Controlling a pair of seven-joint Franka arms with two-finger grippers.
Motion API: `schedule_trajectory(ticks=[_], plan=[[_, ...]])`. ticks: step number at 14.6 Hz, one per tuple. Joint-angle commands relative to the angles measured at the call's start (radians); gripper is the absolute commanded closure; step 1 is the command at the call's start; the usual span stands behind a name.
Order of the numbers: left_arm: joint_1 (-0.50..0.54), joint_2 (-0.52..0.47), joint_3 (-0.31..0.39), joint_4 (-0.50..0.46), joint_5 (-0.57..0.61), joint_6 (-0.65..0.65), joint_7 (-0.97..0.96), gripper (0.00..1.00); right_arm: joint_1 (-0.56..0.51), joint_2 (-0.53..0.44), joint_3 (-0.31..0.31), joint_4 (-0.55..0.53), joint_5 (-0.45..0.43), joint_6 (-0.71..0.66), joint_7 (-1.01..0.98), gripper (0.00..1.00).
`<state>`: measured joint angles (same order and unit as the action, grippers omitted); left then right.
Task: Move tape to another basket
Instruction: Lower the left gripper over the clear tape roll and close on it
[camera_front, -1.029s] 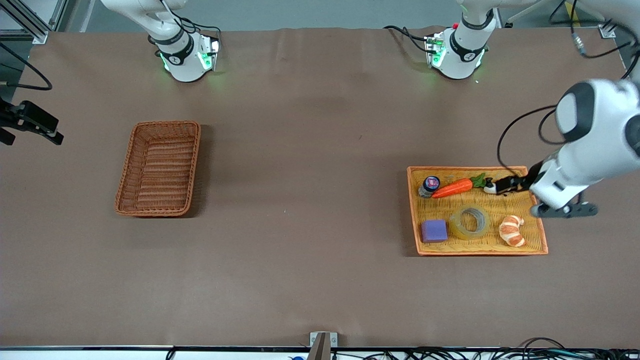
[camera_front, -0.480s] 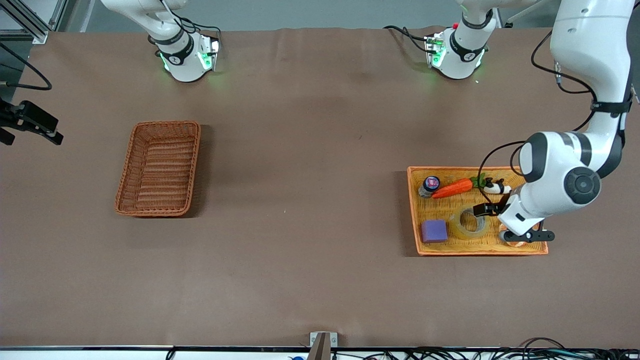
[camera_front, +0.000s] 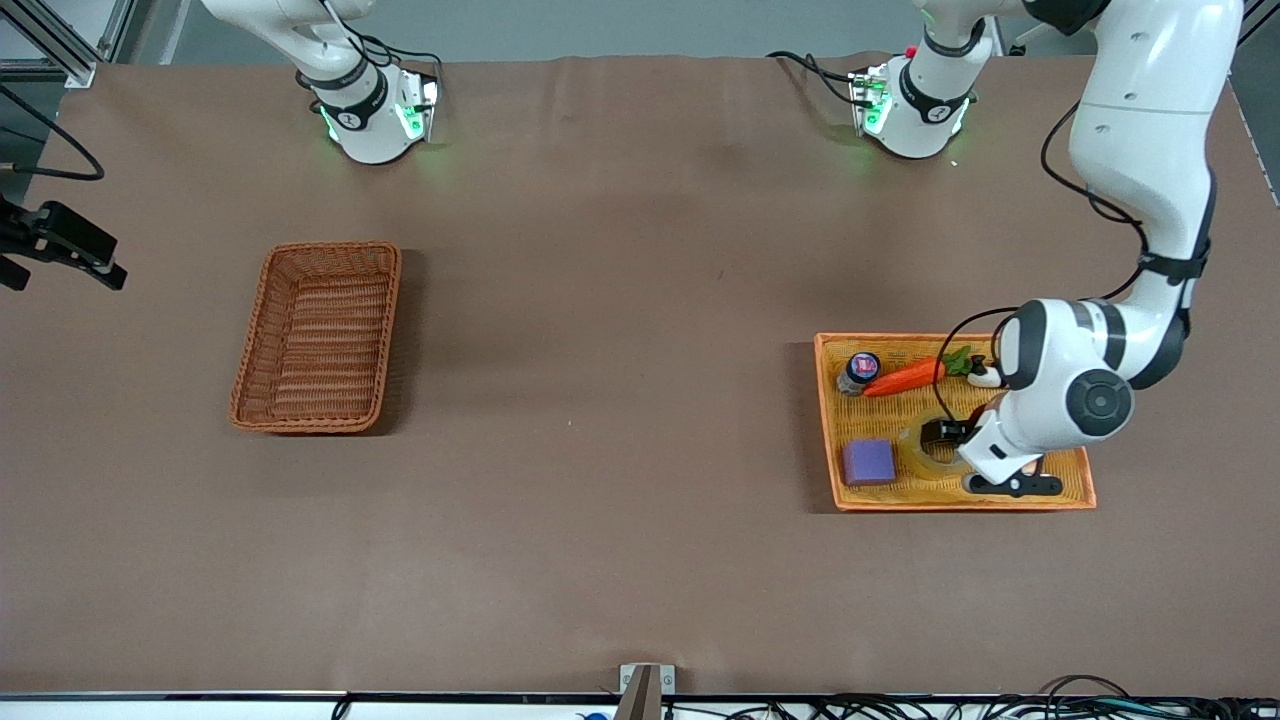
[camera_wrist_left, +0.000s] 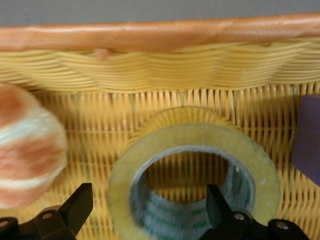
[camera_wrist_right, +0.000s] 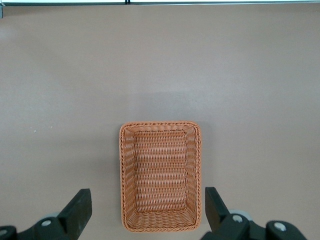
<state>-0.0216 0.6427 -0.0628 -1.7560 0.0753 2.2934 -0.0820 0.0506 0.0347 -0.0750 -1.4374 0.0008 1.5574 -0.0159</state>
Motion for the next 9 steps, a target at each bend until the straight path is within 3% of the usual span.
schedule_trajectory(ticks=[1,3,4,5,9], plan=[[-0.018,0.043,0.001,0.027,0.021,0.064,-0.044,0.10,-0.008,-0.009,0.008,-0.005,-0.008,0.001,0.007,0.00],[-0.018,0.043,0.001,0.026,0.021,0.075,-0.079,0.77,-0.002,-0.009,0.008,-0.003,-0.010,0.003,0.005,0.00],[-0.015,0.041,0.001,0.024,0.023,0.074,-0.081,0.95,-0.002,-0.009,0.008,-0.003,-0.010,0.004,0.005,0.00],[-0.011,0.038,0.001,0.024,0.026,0.072,-0.076,0.99,-0.005,-0.009,0.008,-0.003,-0.010,0.004,0.005,0.00],[0.002,0.025,0.001,0.027,0.026,0.058,-0.058,1.00,-0.009,-0.009,0.008,-0.005,-0.008,0.004,0.007,0.00]])
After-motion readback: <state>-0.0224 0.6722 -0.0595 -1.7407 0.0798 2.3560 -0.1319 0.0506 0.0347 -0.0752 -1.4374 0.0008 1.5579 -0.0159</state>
